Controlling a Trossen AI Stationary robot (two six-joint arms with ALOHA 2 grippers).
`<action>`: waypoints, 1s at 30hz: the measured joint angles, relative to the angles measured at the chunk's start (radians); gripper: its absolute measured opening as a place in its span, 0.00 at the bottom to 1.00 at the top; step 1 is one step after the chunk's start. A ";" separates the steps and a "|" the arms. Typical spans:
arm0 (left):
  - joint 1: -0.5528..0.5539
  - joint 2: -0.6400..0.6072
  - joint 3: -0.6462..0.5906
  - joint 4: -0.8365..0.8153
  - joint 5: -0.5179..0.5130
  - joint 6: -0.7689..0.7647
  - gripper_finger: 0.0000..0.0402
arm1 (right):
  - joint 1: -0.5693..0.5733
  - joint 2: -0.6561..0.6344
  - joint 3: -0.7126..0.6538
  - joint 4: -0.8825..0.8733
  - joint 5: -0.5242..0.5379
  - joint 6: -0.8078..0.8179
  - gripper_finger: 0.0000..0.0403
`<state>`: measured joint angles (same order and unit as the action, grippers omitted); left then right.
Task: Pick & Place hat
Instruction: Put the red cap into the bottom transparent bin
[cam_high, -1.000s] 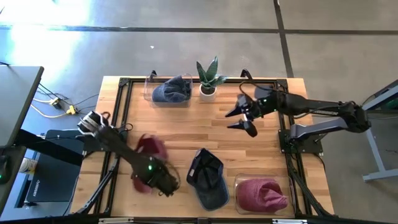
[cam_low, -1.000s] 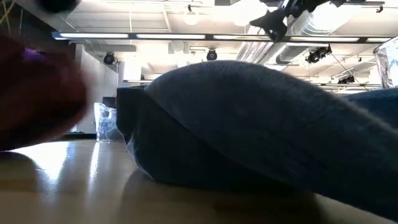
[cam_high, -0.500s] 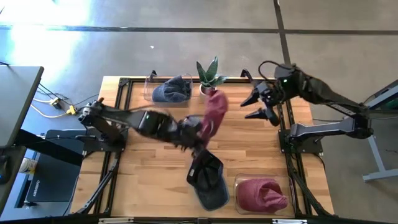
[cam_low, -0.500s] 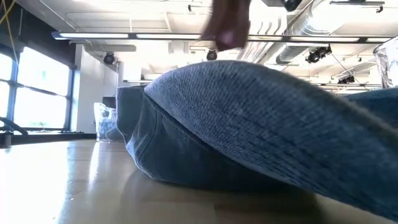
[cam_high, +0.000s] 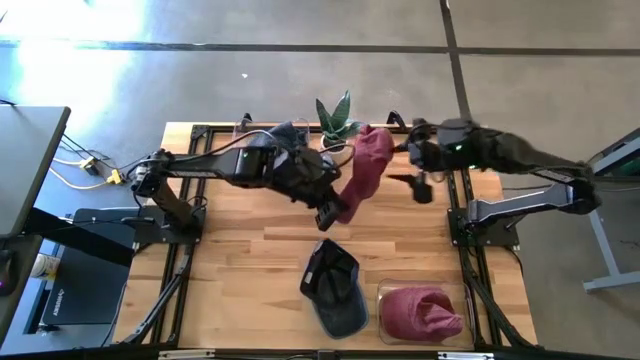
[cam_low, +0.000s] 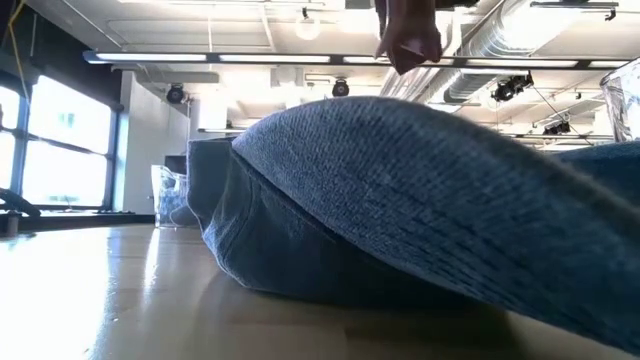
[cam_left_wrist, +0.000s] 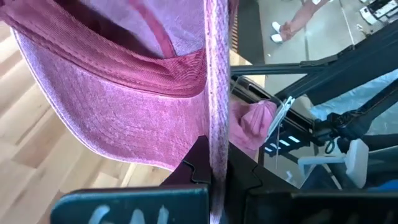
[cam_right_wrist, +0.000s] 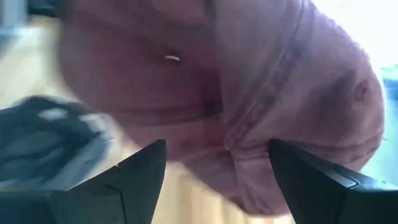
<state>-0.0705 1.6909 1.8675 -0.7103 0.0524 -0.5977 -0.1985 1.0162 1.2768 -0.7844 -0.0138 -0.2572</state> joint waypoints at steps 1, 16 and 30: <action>0.005 0.000 0.000 0.008 0.008 0.011 0.00 | 0.012 0.001 -0.029 0.046 0.056 0.010 0.70; 0.028 -0.010 0.000 -0.033 0.086 0.133 0.00 | 0.046 0.006 -0.168 0.333 0.184 -0.038 0.08; 0.023 -0.017 0.002 -0.137 0.152 0.749 0.01 | -0.024 0.119 0.189 -0.096 -1.035 0.241 0.06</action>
<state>-0.0473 1.6735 1.8693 -0.8469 0.2044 0.1509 -0.2226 1.1356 1.4661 -0.8808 -1.0491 -0.0161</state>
